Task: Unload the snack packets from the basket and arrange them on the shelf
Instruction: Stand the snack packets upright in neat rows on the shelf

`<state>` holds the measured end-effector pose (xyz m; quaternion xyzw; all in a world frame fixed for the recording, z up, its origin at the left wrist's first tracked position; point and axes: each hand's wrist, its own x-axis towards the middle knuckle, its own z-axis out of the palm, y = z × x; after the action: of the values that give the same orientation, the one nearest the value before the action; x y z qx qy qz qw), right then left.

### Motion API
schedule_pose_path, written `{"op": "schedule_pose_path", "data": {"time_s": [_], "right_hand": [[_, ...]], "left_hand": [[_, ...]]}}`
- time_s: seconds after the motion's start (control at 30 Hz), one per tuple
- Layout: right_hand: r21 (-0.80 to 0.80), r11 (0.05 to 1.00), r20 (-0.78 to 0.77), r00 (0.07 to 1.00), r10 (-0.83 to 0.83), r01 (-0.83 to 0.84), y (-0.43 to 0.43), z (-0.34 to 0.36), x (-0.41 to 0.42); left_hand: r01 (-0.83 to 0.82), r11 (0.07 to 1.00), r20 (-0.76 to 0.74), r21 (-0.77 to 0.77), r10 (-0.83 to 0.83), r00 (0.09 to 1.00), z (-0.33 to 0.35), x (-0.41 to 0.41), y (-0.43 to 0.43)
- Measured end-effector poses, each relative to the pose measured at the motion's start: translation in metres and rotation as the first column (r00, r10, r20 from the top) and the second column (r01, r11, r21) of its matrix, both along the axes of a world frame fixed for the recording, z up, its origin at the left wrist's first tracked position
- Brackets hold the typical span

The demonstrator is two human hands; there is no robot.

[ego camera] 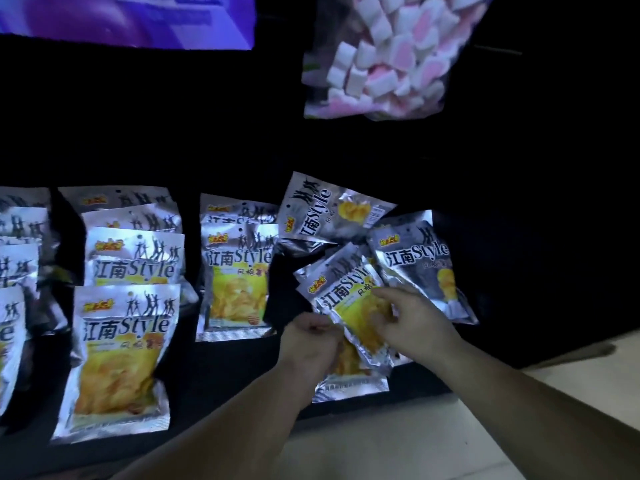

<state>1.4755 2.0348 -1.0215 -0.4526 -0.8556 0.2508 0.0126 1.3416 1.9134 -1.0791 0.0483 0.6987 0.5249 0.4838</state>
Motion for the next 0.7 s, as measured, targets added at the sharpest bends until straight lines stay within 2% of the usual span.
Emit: {"op": "schedule_pose_path", "data": {"time_s": [0.1,0.27,0.47,0.6,0.7], "right_hand": [[-0.046,0.999,0.002,1.0,-0.008,0.008,0.009,-0.008,0.007],[-0.069,0.998,-0.06,0.998,-0.018,0.014,0.015,-0.015,0.017],[-0.122,0.989,-0.124,0.987,-0.103,0.088,0.004,-0.005,0.008],[-0.264,0.963,-0.227,0.967,-0.114,0.052,-0.017,0.014,-0.019],[-0.452,0.891,-0.298,0.937,-0.18,0.027,-0.036,0.021,-0.048]], "left_hand": [[-0.035,0.999,-0.104,-0.028,0.032,0.994,-0.003,0.008,0.017],[-0.134,0.99,-0.02,0.045,0.135,0.991,-0.005,0.007,0.031],[-0.126,0.983,-0.061,0.132,0.135,0.989,0.028,-0.024,0.021],[-0.065,0.987,-0.17,0.149,0.09,0.981,0.049,-0.06,-0.012],[-0.075,0.984,-0.214,0.165,0.109,0.971,0.051,-0.08,-0.042]]}}
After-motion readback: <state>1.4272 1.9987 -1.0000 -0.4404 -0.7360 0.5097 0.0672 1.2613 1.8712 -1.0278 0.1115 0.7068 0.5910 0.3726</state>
